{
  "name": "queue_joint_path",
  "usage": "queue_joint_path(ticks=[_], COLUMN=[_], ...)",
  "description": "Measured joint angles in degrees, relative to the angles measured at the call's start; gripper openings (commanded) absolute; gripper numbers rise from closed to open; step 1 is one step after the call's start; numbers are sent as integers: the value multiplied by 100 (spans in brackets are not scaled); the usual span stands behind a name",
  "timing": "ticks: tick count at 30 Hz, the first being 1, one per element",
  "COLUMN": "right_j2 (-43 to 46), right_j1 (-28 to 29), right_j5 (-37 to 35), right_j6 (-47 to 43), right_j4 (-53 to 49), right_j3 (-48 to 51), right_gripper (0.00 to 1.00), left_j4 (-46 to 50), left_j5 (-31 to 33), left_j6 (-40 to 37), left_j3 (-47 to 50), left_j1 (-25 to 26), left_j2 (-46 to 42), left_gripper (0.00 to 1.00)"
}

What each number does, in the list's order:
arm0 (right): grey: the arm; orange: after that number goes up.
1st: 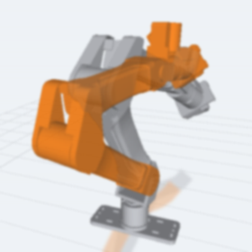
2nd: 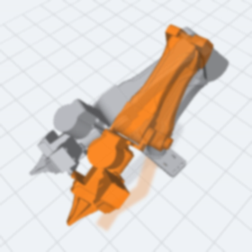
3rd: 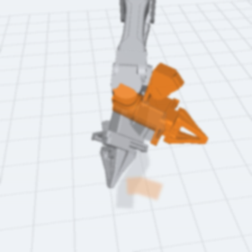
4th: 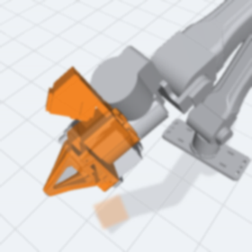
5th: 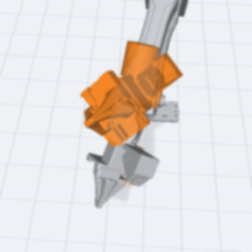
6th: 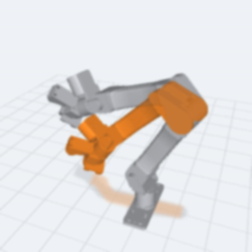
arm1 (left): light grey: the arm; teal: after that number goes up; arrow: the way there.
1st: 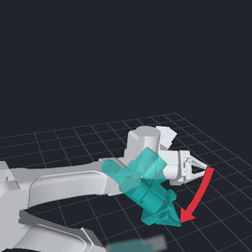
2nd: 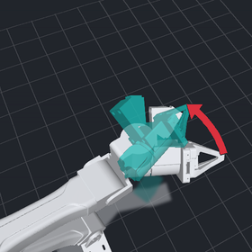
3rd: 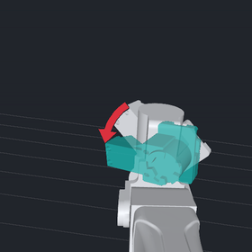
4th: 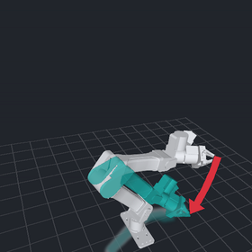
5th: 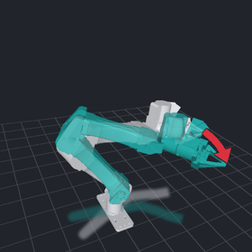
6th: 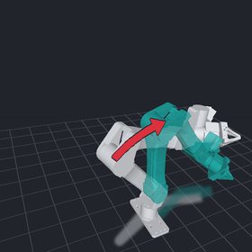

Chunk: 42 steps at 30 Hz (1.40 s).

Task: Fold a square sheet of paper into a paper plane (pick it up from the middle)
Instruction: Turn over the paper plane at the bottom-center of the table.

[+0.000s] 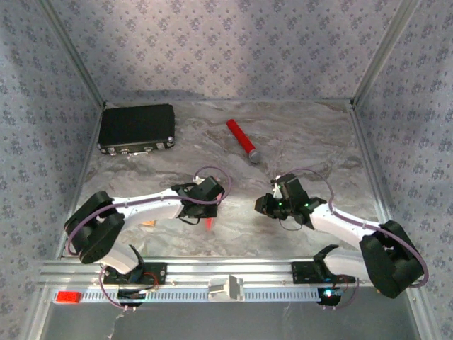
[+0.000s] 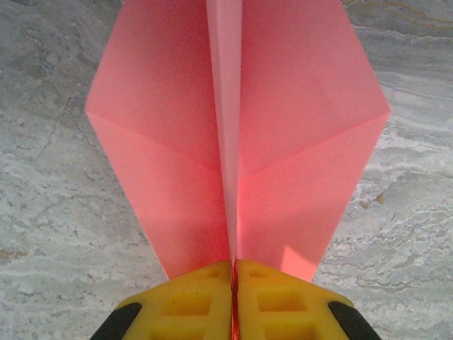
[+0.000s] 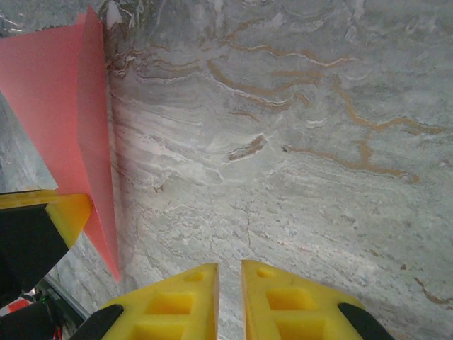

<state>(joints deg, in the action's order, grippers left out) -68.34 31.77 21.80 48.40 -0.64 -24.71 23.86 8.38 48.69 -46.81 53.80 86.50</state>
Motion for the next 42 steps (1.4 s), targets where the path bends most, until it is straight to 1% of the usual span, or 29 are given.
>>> queue_joint_path(ticks=[24,32,42], right_j2=[-101,-101,-122], right_j1=[0,4,15], right_j5=[4,4,4], right_j6=[0,0,0], right_j4=[83,87,103], right_j3=[-37,-37,-37], right_gripper=[18,18,18], left_j4=[-7,-28,-52], left_j5=[-26,-44,-42], left_j6=[-20,-20,-20], left_j3=[-31,-33,-44], left_j1=[66,76,133], left_j2=[262,343,409], left_gripper=[16,20,22])
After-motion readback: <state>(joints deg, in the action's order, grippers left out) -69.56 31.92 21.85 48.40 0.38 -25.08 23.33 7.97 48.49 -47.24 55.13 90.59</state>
